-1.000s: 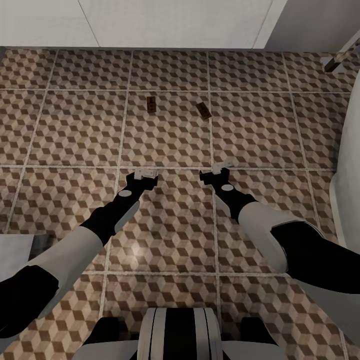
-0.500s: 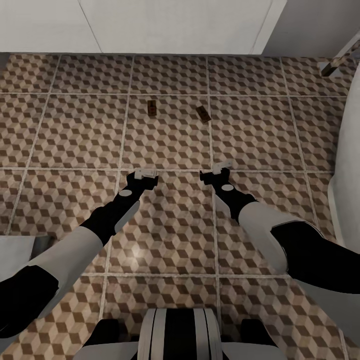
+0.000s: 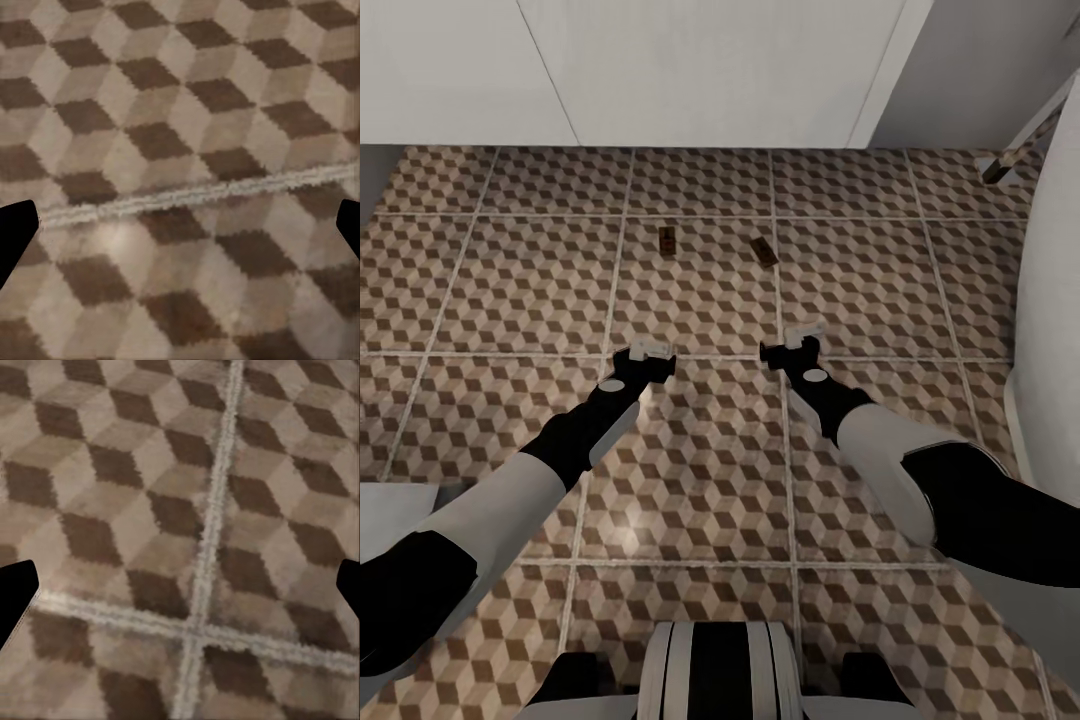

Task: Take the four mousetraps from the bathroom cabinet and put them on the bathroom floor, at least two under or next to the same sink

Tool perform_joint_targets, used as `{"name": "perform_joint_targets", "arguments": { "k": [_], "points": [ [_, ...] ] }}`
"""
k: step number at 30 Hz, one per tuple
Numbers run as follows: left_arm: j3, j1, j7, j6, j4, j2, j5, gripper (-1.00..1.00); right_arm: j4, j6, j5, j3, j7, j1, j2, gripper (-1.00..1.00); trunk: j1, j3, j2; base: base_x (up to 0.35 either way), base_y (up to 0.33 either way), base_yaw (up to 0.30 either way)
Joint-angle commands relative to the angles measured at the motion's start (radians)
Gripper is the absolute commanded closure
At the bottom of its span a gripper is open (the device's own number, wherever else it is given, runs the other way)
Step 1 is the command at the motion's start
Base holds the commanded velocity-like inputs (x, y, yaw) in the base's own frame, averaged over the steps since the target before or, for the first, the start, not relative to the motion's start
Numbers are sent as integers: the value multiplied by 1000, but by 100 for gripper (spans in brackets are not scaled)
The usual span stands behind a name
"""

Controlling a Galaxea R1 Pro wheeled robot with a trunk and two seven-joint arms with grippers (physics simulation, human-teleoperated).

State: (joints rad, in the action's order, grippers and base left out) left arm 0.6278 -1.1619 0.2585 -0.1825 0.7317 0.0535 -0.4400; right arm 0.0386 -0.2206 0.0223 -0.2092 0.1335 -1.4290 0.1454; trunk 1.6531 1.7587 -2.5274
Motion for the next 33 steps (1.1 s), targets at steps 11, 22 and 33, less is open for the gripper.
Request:
{"name": "perform_joint_targets", "arguments": {
  "k": [11, 22, 33],
  "points": [
    [7, -1, 10, -5, 3, 2, -9, -100, -3, -2, 2, -6, 6, -1, 0, -100, -5, -42, 2, 0, 0, 0],
    [7, -1, 10, -5, -2, 2, -9, -100, -4, -2, 1, -6, 6, -1, 0, -100, -10, -96, 5, 0, 0, 0],
    [7, -1, 9, -5, -8, 2, -9, -100, -6, -2, 2, -6, 6, -1, -2, -100, -15, -155, 8, 0, 0, 0]
  ]
}}
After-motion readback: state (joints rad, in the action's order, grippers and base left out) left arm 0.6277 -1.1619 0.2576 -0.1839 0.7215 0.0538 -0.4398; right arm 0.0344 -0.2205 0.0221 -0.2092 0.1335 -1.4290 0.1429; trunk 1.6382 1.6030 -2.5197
